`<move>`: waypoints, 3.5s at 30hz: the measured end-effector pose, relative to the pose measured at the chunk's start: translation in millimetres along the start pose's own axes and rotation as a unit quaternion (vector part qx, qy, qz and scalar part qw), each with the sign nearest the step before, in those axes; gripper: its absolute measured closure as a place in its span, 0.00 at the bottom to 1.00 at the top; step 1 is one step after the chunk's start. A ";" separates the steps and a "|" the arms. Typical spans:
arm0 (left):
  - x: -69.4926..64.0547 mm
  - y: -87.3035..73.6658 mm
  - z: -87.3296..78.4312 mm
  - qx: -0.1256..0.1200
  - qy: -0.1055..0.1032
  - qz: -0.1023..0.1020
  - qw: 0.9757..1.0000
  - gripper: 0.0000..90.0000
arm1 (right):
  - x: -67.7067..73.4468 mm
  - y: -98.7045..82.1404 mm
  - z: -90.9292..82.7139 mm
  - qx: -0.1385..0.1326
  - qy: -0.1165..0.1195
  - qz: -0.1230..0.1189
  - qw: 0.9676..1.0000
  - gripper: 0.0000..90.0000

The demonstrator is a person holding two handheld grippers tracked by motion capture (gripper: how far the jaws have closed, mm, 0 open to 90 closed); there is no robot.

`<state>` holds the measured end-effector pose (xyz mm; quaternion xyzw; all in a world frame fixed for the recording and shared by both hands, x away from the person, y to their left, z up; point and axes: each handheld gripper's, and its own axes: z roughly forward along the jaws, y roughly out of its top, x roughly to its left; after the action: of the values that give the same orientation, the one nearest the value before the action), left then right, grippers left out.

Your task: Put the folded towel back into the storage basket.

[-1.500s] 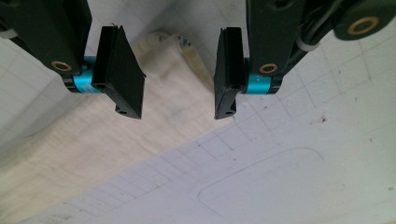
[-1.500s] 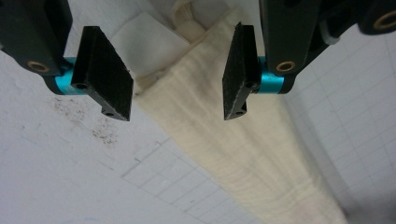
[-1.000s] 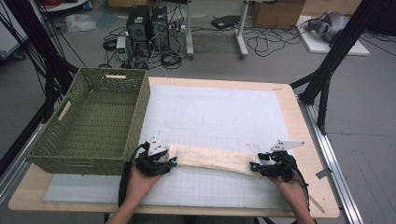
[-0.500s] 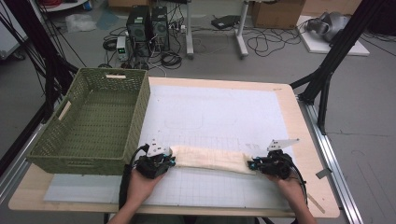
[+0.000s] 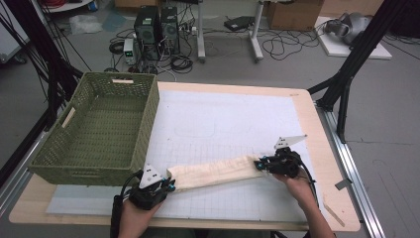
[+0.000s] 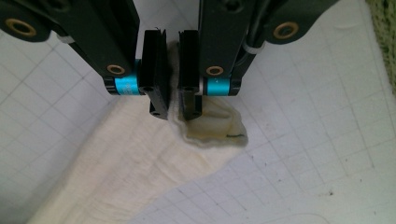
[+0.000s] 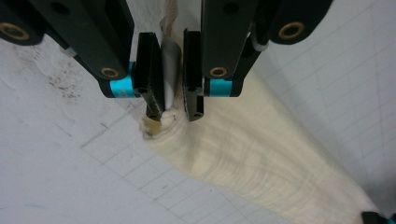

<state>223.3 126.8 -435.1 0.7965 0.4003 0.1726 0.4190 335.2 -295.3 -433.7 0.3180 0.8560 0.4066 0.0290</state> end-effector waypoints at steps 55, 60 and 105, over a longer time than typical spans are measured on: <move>-38.1 94.4 94.4 0.003 -0.150 0.166 0.975 0.70 | 8.6 -12.1 -7.3 -0.025 -0.052 -0.007 0.998 0.80; -38.2 92.3 96.0 0.020 -0.153 0.171 0.973 0.74 | 8.2 -6.1 -15.5 -0.045 -0.063 0.001 0.997 0.82; -61.7 130.6 154.0 0.100 -0.196 0.197 0.955 0.47 | 10.7 -13.6 -6.7 -0.017 -0.045 -0.015 0.999 0.80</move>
<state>343.4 -45.9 -416.9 0.9156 0.1606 0.0511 0.3650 317.6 -300.2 -436.7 0.3229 0.8513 0.4061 0.0787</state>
